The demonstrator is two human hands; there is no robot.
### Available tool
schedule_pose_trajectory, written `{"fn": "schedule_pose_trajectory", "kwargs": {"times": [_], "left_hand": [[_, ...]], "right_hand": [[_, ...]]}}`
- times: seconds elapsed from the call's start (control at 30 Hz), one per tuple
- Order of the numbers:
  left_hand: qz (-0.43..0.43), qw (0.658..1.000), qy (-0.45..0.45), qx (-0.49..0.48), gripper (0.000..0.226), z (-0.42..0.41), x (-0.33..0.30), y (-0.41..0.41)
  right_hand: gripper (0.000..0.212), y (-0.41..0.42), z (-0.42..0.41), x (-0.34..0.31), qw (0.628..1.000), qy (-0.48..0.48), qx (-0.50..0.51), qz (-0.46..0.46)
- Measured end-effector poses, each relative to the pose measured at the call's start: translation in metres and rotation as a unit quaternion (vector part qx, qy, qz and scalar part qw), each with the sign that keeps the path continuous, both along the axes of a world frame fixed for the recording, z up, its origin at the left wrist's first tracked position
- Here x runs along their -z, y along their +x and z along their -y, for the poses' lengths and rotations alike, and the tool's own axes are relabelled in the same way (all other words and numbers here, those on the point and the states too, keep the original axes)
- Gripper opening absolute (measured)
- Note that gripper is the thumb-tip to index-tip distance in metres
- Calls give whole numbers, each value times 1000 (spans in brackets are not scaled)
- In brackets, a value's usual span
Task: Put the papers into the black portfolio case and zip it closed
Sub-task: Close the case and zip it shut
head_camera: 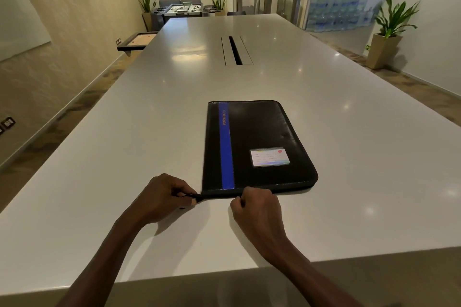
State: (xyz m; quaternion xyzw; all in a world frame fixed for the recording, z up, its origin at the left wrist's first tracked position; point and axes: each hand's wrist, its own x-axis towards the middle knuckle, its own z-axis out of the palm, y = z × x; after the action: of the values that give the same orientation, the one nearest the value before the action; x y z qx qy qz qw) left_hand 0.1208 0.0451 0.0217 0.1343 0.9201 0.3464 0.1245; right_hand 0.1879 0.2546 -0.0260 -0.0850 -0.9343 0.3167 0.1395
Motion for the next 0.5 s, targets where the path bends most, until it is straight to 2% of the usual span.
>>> {"fn": "schedule_pose_trajectory", "kwargs": {"times": [0.33,0.5], "left_hand": [[17,1000,-16,10,15,-8,-6,0],[8,1000,-26,-8,16,-3,-5,1]], "right_hand": [[28,8,-22,4,1000,5,23,-18],[26,8,-18,5,998,-10,-48,-27]]}}
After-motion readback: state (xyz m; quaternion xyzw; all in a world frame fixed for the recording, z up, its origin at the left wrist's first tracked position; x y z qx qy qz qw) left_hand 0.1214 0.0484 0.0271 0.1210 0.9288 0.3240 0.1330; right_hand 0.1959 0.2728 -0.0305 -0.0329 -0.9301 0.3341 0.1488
